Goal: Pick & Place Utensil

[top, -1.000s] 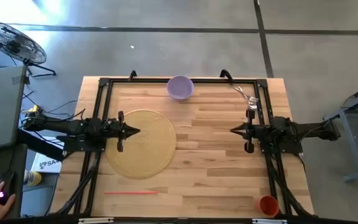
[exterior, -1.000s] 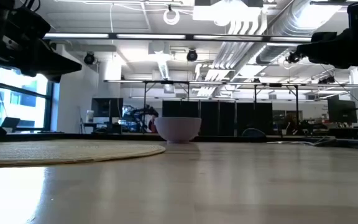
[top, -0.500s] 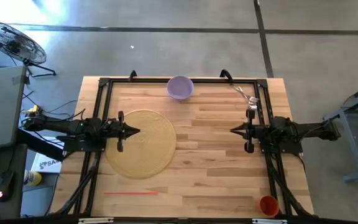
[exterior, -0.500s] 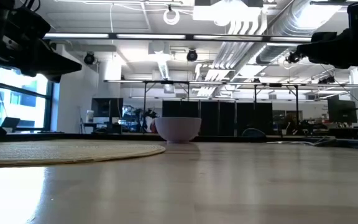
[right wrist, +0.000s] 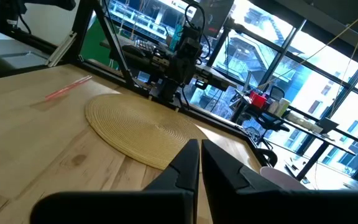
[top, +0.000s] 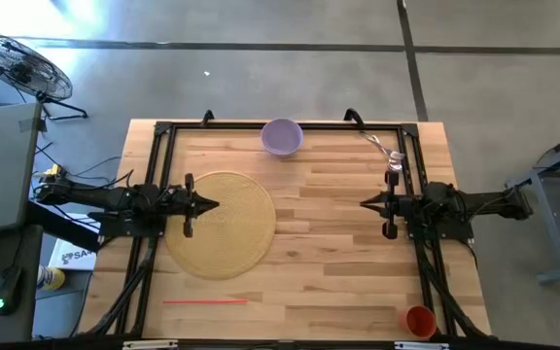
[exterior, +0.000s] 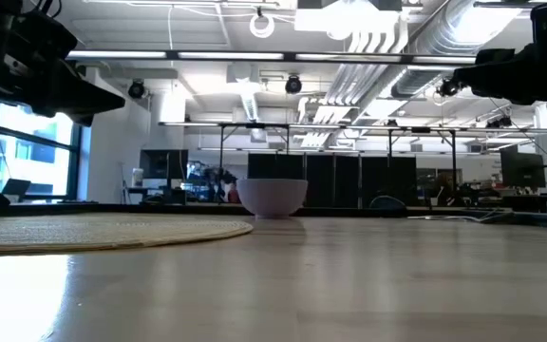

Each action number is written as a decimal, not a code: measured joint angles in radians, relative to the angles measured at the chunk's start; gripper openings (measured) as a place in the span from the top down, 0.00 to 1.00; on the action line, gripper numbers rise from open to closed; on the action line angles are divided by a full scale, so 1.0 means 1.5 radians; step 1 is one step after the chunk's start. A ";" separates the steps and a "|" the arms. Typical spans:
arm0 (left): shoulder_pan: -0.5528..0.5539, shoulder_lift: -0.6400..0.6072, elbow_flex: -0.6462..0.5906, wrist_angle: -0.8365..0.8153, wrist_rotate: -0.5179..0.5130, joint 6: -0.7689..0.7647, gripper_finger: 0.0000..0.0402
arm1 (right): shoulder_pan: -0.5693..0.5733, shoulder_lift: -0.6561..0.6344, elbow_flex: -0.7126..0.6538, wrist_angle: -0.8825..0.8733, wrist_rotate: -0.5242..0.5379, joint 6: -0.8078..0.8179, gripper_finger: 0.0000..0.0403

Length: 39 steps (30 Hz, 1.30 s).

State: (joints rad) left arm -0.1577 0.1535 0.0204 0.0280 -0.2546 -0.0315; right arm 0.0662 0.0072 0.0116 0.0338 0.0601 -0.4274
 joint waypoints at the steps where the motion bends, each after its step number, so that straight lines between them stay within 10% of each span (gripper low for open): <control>1: 0.000 0.000 0.000 0.000 0.000 0.000 0.99 | 0.000 0.000 0.000 0.000 0.000 0.000 0.97; 9: 0.000 0.000 0.000 0.001 0.001 -0.010 0.99 | 0.000 0.000 0.000 0.000 0.000 0.000 0.97; 17: 0.000 0.000 0.000 0.013 0.074 -0.285 0.99 | 0.000 0.000 0.000 0.000 0.000 0.000 0.97; 29: 0.000 0.016 0.000 0.104 -0.131 -0.298 0.99 | 0.000 0.000 0.000 0.000 0.000 0.000 0.97; 39: 0.000 0.190 0.000 0.312 -0.138 -0.257 0.99 | 0.000 0.000 0.000 0.000 0.000 0.000 0.97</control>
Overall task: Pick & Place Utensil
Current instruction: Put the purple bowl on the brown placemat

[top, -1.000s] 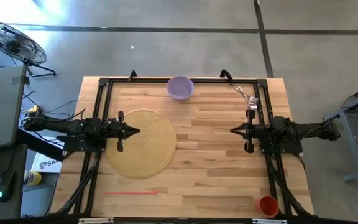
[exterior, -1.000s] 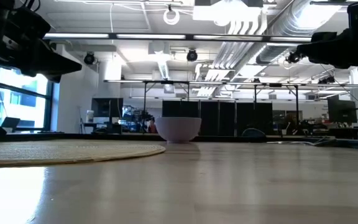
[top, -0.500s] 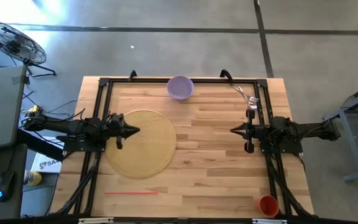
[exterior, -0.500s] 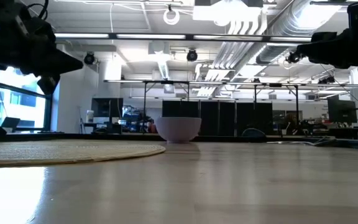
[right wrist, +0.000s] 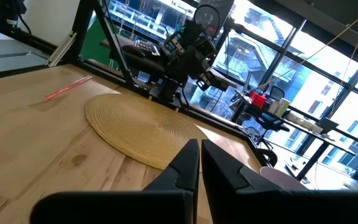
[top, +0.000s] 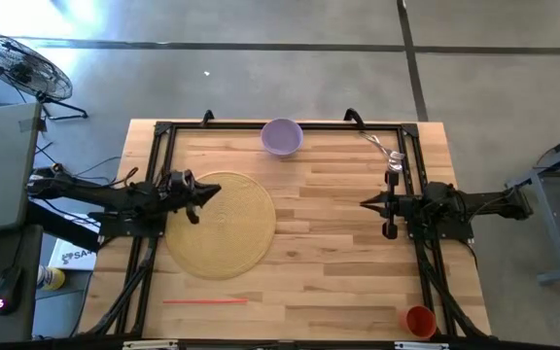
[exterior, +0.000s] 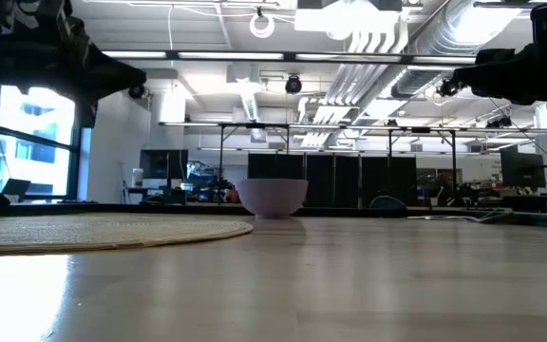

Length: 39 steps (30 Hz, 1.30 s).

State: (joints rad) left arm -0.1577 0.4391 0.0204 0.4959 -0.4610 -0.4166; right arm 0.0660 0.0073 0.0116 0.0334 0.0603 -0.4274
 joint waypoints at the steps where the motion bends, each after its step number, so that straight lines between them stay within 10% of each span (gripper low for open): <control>1: 0.000 0.026 0.000 0.017 0.000 0.000 0.99 | 0.000 0.000 0.000 0.000 0.000 0.000 0.97; 16: 0.001 0.337 0.086 0.139 -0.049 0.024 0.97 | 0.000 0.000 0.000 0.000 0.000 0.000 0.97; 24: 0.002 0.438 0.152 0.142 -0.045 0.049 0.75 | 0.000 0.000 0.000 0.000 0.000 0.000 0.97; 33: 0.183 0.486 0.245 0.067 0.344 0.113 0.52 | 0.000 0.000 0.000 0.000 0.000 0.000 0.97; 39: 0.282 0.535 0.384 -0.159 0.436 0.251 0.45 | 0.000 0.000 0.000 0.000 0.000 0.000 0.97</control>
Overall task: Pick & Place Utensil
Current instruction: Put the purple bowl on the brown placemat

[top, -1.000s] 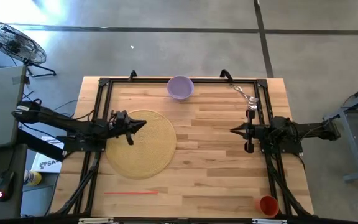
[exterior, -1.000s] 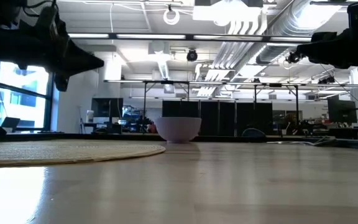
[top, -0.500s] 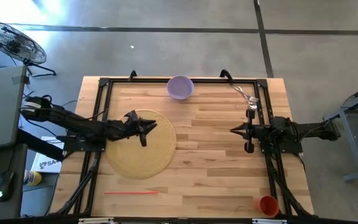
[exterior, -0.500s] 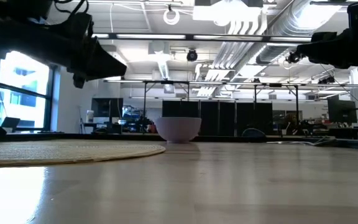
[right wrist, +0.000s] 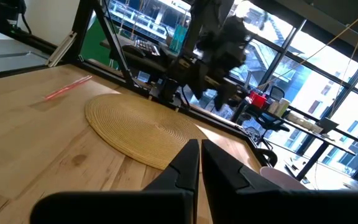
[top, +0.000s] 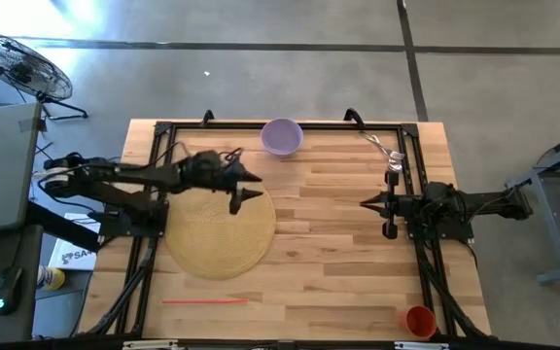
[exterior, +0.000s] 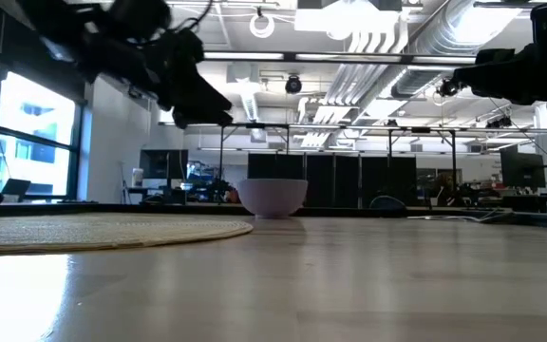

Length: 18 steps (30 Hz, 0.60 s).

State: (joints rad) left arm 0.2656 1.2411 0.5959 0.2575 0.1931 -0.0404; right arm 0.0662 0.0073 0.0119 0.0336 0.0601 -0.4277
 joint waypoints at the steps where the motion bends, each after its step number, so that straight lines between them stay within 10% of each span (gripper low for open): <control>1: 0.011 0.014 0.027 -0.039 0.000 0.030 0.44 | 0.000 0.000 0.000 0.000 0.000 0.000 0.97; 9: 0.059 0.131 0.177 -0.221 0.001 0.288 0.41 | 0.000 0.000 0.000 0.000 0.000 0.000 0.97; 18: 0.075 0.193 0.280 -0.267 -0.060 0.308 0.41 | 0.000 0.000 0.000 0.000 0.000 0.000 0.97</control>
State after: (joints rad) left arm 0.3784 1.5303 1.0158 -0.1429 0.1033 0.4212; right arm 0.0662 0.0071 0.0116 0.0336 0.0602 -0.4274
